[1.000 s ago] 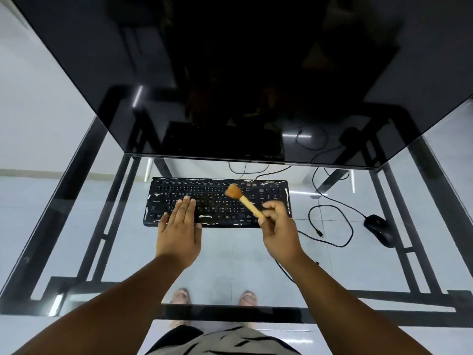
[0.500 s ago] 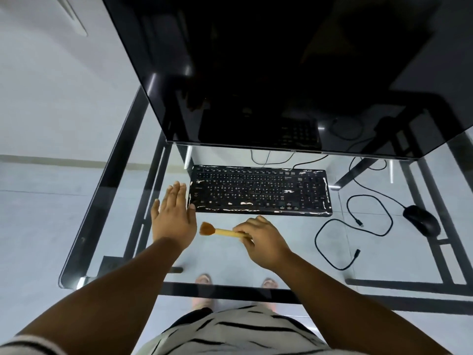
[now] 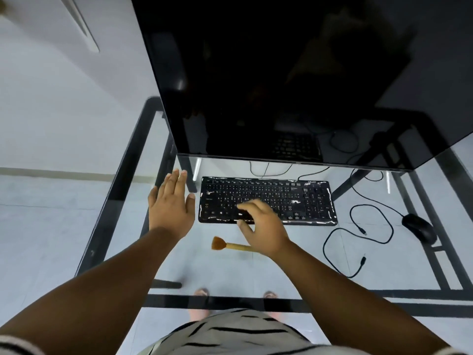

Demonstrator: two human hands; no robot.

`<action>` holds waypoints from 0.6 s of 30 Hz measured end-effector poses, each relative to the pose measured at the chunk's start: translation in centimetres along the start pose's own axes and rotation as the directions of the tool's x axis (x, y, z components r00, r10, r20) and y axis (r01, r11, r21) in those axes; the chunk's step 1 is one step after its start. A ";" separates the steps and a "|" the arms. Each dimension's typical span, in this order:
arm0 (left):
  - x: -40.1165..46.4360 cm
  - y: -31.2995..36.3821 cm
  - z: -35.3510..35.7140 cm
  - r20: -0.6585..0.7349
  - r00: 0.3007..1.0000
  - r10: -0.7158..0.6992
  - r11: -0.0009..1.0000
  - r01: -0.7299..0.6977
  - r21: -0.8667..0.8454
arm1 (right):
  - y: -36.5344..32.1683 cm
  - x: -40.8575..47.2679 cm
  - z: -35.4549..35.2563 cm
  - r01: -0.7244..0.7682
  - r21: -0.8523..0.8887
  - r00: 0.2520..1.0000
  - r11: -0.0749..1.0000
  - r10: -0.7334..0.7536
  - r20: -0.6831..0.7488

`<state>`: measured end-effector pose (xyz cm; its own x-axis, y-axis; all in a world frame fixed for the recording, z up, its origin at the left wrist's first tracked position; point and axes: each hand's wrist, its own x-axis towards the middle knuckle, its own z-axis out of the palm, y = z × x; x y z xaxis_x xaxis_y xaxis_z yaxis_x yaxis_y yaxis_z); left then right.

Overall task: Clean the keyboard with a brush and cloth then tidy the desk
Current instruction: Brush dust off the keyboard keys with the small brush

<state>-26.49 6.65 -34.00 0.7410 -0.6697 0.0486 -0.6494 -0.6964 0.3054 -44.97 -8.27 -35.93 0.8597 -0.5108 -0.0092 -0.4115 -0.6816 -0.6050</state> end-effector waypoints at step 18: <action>13.0 -5.4 -21.9 -0.537 0.834 0.126 0.989 -0.151 -0.002 | -25.7 17.9 -13.3 0.543 0.124 0.726 0.831 -0.389 -0.567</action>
<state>-9.63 7.38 -14.22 0.6276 -0.5082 0.5898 -0.7535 -0.5870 0.2961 -23.07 -6.86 -9.96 0.6121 -0.4026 0.6806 0.1623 -0.7784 -0.6064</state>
